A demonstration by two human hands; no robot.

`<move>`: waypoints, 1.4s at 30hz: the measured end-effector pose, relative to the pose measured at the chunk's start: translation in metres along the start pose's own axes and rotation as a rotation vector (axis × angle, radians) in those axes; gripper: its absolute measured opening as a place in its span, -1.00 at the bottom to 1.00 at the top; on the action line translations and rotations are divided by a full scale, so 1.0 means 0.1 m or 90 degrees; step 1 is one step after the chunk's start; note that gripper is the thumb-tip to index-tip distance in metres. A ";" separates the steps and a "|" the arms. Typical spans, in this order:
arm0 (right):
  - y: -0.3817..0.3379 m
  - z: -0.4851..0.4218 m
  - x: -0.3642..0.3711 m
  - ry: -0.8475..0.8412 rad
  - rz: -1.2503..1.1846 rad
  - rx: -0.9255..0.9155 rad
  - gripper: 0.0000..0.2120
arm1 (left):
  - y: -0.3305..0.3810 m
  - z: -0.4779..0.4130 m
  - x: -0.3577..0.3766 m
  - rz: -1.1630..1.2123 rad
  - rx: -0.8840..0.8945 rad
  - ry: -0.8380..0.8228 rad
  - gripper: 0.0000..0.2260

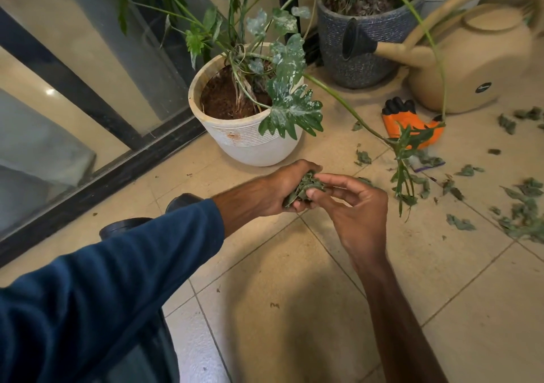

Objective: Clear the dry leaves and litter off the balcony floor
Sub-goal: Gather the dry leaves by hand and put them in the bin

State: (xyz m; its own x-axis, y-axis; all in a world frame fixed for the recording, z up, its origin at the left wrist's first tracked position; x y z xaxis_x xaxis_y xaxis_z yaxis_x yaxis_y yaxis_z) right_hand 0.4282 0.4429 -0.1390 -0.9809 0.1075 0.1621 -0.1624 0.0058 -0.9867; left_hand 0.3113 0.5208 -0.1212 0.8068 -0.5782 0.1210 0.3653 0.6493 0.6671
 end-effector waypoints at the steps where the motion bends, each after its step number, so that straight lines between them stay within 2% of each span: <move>1: 0.00 -0.02 0.00 -0.003 0.010 -0.008 -0.71 | -0.01 0.00 0.01 0.008 -0.002 0.000 -0.67; 7: -0.04 -0.11 -0.01 0.002 0.159 -0.002 -0.71 | -0.03 -0.07 -0.02 0.030 -0.019 0.012 -0.75; 11: 0.03 -0.15 -0.05 -0.015 0.270 0.007 -0.75 | -0.02 -0.12 -0.02 -0.013 -0.033 0.028 -0.80; 16: 0.07 -0.08 0.02 0.025 0.454 -0.064 -0.80 | -0.03 -0.20 -0.03 -0.058 -0.009 0.125 -0.87; 20: 0.11 -0.04 0.03 0.026 0.481 -0.056 -0.79 | -0.02 -0.22 -0.01 -0.057 0.014 0.172 -0.88; 23: 0.13 0.01 0.04 -0.015 0.501 -0.053 -0.76 | -0.01 -0.23 -0.07 -0.079 0.027 0.209 -0.85; 27: 0.24 0.03 0.07 -0.061 0.434 -0.051 -0.71 | -0.01 -0.24 -0.14 -0.138 0.021 0.228 -0.84; 31: 0.43 0.08 -0.02 -0.049 0.108 -0.014 -0.66 | -0.03 -0.23 -0.17 -0.163 0.004 0.215 -0.87; 33: 0.59 0.09 -0.14 0.009 0.029 0.037 -0.67 | -0.02 -0.22 -0.19 -0.149 -0.003 0.197 -0.88; 35: 0.76 0.06 -0.33 0.097 0.128 0.082 -0.69 | 0.01 -0.21 -0.19 -0.137 -0.007 0.175 -0.89; 38: 0.97 -0.11 -0.64 0.187 0.391 0.120 -0.73 | 0.05 -0.17 -0.16 -0.139 0.000 0.136 -0.88; 42: 1.20 -0.49 -0.89 0.134 0.628 0.215 -0.54 | 0.06 -0.12 -0.13 -0.184 -0.013 0.111 -0.88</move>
State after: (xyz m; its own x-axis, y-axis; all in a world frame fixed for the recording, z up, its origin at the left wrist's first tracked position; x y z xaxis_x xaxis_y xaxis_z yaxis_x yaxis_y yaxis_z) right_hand 0.5008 0.4823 -0.2727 -0.6622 0.0847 -0.7445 0.6412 -0.4501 -0.6215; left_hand 0.3088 0.5383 -0.1276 0.7349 -0.6480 -0.2000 0.5988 0.4816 0.6400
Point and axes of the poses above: each hand's wrist, its own z-axis away from the middle knuckle, its own x-axis out of the palm, y = z × x, the point moved 3 cm from there along -z, towards the middle knuckle, and after that the axes turned 12 degrees about -y, right-handed, at the moved point
